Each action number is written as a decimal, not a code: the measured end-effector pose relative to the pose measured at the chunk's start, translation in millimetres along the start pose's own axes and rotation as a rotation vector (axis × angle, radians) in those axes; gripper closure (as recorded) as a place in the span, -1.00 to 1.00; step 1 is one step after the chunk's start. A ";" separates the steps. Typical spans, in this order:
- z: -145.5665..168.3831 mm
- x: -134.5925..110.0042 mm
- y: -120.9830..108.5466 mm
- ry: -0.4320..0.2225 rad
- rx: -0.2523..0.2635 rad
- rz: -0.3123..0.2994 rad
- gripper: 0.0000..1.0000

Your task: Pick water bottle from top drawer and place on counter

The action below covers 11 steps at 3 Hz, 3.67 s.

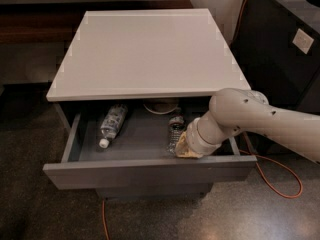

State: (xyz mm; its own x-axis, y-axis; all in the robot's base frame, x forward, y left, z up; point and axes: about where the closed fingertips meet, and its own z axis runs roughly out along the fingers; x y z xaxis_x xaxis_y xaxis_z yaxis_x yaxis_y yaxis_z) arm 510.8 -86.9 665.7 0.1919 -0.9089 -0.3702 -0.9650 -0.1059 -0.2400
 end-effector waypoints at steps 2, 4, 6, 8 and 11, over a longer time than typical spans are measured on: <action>-5.7 -6.0 25.7 -0.024 -0.038 0.028 1.00; -16.1 -13.1 53.7 -0.040 -0.067 0.062 1.00; -16.7 -31.6 94.8 -0.071 -0.122 0.088 1.00; -24.9 -38.5 96.6 -0.076 -0.104 0.078 1.00; -42.5 -26.0 25.7 -0.004 -0.059 -0.085 -0.61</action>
Offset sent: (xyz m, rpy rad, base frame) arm -0.0466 -0.0019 0.0044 0.0420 0.0822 -0.0238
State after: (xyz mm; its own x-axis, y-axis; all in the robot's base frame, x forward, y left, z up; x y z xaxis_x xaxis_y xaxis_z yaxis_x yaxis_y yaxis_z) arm 473.4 -83.1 707.4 0.2739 -0.8939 -0.3549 -0.9541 -0.2061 -0.2173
